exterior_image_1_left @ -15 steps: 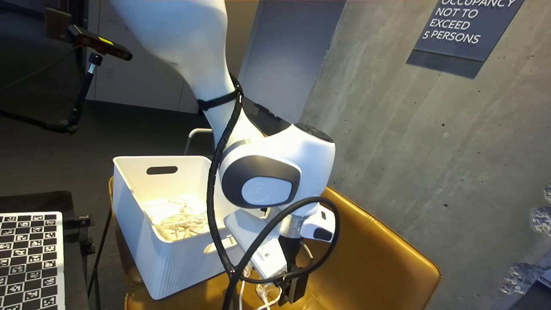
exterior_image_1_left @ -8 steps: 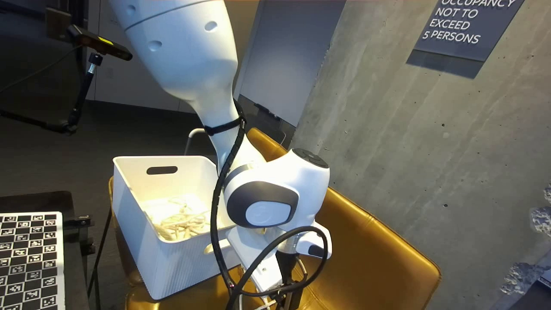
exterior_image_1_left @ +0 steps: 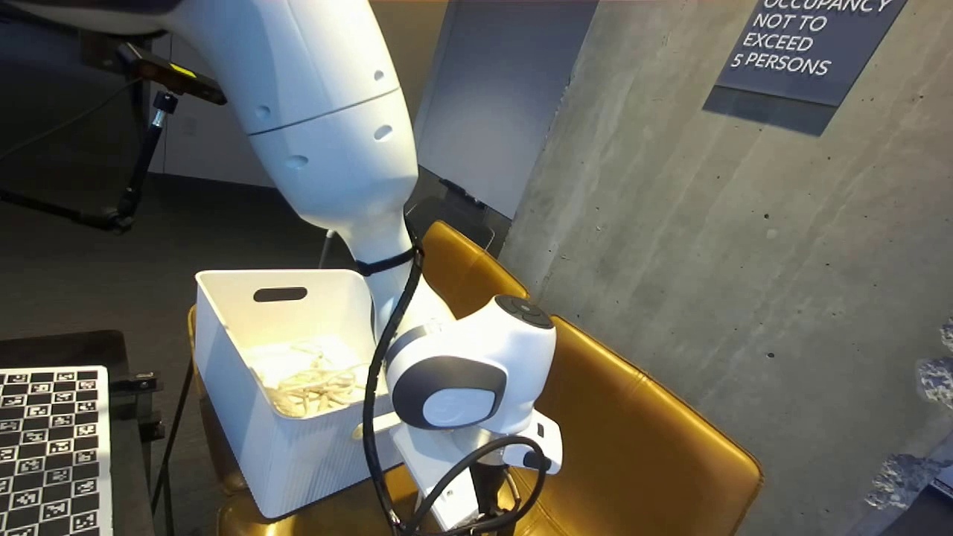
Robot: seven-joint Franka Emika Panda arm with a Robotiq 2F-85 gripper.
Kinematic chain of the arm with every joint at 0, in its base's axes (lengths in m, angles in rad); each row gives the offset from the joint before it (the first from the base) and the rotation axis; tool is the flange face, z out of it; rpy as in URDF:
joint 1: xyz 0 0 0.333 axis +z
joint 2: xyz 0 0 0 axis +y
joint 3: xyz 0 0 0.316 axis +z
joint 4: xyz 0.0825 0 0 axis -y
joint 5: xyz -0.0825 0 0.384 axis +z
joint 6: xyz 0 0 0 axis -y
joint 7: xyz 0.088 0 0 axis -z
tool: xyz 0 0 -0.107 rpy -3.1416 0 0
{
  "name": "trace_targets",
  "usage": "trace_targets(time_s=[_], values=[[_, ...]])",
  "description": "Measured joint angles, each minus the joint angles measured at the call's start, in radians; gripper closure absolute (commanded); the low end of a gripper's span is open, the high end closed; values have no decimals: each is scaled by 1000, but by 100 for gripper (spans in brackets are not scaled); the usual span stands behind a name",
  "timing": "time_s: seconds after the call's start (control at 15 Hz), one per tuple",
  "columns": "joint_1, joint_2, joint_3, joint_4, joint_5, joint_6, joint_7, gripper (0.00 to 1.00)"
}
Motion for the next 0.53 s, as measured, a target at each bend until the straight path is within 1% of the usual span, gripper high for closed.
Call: trace_targets(time_s=[0.33,0.4,0.47,0.53], values=[[5,61,0,27,-40,31,48,0],[5,68,-1,41,-45,31,56,15],[5,74,-2,53,-50,31,64,26],[5,80,-3,66,-53,31,70,32]])
